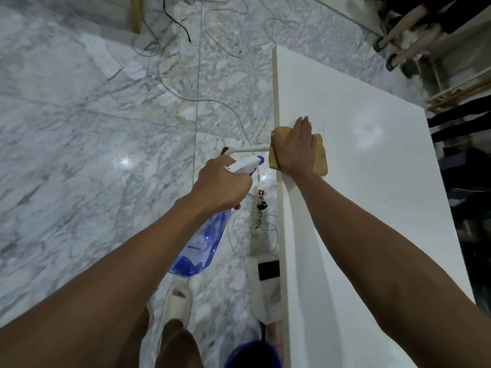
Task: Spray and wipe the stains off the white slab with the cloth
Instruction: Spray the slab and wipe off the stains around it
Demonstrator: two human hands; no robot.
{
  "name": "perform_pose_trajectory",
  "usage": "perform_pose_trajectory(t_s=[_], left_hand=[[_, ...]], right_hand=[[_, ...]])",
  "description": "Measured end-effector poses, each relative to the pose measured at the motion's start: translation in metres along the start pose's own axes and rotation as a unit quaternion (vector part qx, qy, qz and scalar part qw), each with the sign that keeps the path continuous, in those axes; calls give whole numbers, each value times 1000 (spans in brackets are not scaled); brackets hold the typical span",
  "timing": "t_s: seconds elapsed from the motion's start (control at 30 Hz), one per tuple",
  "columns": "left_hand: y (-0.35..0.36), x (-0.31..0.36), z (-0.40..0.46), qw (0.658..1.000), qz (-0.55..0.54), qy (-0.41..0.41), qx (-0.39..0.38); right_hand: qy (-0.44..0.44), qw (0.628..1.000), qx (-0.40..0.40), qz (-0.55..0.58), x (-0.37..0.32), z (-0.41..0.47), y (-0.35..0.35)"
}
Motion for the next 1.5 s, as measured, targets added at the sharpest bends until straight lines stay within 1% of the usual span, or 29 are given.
perform_pose_trajectory(t_s=[0.1,0.3,0.53,0.77,1.1,1.37,1.5], left_hand=[[13,-7,-23,1000,-15,-9,3],[35,-14,-67,999,-5,13,33],[60,-30,-144,999,-11,14,32],[79,-59,-218,1000,16,5,4],[106,-107,-341,1000,1,12,-27],[150,-133,-425,998,7,-2,-65],[172,-142,-464,998,11,0,-68]], right_hand=[[-4,1000,0,-1,13,-25,2],[-12,1000,-12,-4,42,-84,5],[-15,999,-35,0,81,-162,10],[-10,999,-35,2,127,-247,15],[0,999,-37,-15,201,-385,22],[12,998,-56,-1,254,-489,26],[9,999,-54,3,280,-540,27]])
Point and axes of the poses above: each hand's wrist, its own z-axis towards the middle knuckle, its own y-axis out of the palm, x = y × z, the point moved 8 cm from there along z, towards the middle knuckle, and after that the axes turned 12 degrees about y, right-handed, at the moved point
